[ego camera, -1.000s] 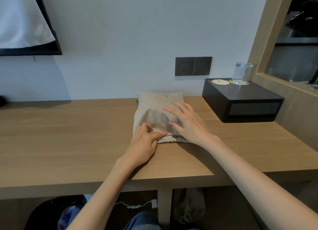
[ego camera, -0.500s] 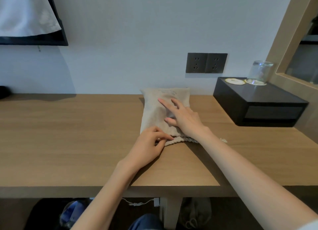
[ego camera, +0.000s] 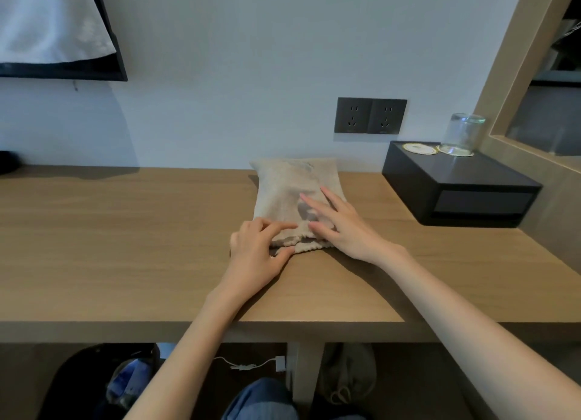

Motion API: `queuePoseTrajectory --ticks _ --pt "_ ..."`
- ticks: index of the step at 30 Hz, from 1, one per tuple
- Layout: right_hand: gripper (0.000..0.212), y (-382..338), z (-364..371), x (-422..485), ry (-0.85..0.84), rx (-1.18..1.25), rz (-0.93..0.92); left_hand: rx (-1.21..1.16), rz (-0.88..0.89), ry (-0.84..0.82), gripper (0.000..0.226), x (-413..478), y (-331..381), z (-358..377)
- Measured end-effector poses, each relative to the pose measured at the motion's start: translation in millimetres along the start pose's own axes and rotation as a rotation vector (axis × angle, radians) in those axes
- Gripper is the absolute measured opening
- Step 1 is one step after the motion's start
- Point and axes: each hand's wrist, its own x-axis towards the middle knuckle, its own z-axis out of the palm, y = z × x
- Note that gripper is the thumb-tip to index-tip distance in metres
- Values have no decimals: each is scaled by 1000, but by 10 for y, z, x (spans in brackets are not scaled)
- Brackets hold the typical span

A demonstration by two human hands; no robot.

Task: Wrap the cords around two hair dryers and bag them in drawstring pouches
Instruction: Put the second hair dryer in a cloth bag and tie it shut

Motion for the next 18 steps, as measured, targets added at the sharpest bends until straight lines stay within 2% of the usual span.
queuePoseTrajectory --ticks 3,7,11,18 --pt "43 -36 -38 -239 -26 -87 -70 -47 -2 -26 35 -36 -28 -31" --pt "23 -104 -45 -359 83 -180 -50 -115 22 -101 35 -64 -90 -122" --pt "8 -160 -72 -344 83 -252 -82 -230 47 -170 36 -96 -187 -282" --pt "6 -295 -51 -398 153 -281 -67 -201 20 -41 34 -224 -224 -395"
